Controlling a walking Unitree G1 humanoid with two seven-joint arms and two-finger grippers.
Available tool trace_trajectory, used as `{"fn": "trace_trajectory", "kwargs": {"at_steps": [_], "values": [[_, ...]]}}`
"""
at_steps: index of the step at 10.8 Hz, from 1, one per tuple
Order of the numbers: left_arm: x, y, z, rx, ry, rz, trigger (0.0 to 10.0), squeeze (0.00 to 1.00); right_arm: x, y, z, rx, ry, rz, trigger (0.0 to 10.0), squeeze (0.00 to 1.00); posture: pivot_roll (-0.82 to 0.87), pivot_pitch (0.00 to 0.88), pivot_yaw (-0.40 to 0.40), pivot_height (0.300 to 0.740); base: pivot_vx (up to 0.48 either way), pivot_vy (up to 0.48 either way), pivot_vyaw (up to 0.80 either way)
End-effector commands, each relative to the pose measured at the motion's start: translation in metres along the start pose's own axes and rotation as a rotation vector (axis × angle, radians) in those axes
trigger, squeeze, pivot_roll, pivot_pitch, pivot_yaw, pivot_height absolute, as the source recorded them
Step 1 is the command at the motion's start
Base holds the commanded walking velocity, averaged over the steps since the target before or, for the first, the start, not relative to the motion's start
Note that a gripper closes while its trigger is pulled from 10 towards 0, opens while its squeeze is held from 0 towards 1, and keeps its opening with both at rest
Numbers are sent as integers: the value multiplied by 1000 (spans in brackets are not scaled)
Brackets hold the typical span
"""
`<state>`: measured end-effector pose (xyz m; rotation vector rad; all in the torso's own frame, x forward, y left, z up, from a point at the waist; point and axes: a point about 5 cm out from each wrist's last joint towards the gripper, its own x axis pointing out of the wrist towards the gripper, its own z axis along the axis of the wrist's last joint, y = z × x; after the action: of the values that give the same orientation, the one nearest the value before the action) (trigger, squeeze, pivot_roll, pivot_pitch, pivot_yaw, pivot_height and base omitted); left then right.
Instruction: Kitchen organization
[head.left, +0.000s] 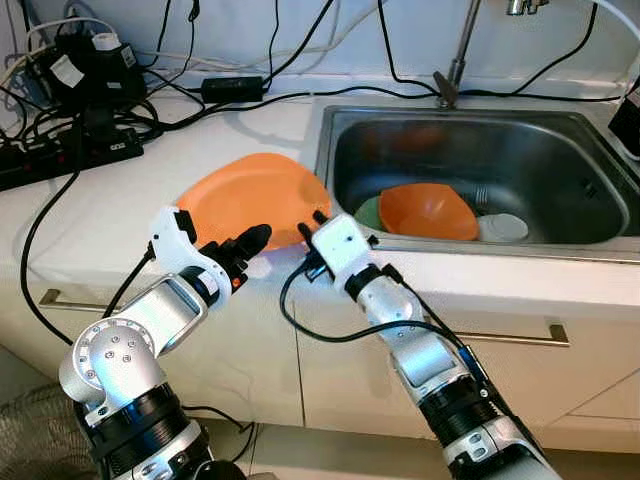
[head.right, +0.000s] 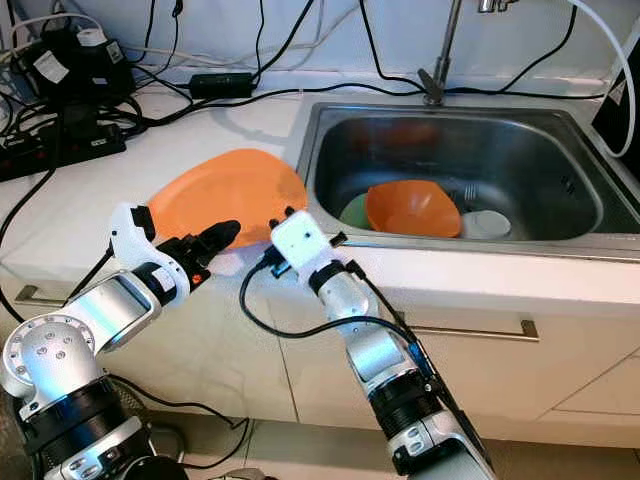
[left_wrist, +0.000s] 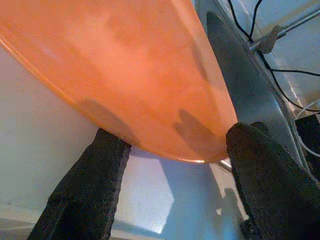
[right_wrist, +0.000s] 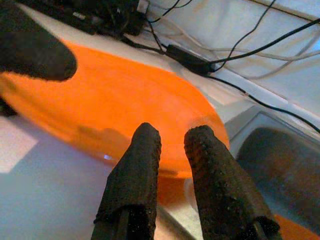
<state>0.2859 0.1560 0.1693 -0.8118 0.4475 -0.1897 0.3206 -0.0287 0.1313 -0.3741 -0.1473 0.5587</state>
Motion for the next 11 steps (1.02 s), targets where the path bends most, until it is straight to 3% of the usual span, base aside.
{"fn": "trace_trajectory", "kwargs": {"at_steps": [1,6,9,11], "values": [[5,-7,-10,-26,23,-11,10000,0,1,2,-2,-20,23,14,10000,0,161,0,43,740,0,0,0],[12,-10,-9,-50,-6,-4,10000,0,1,4,-3,-27,29,30,10000,0,154,0,39,740,0,0,0],[4,-2,-6,-36,-28,37,10000,0,0,5,-4,-30,34,42,10000,0,164,0,35,740,0,0,0],[1,2,-6,-24,-30,55,10000,0,5,-4,11,17,-18,-4,10000,0,166,0,33,740,0,0,0]]}}
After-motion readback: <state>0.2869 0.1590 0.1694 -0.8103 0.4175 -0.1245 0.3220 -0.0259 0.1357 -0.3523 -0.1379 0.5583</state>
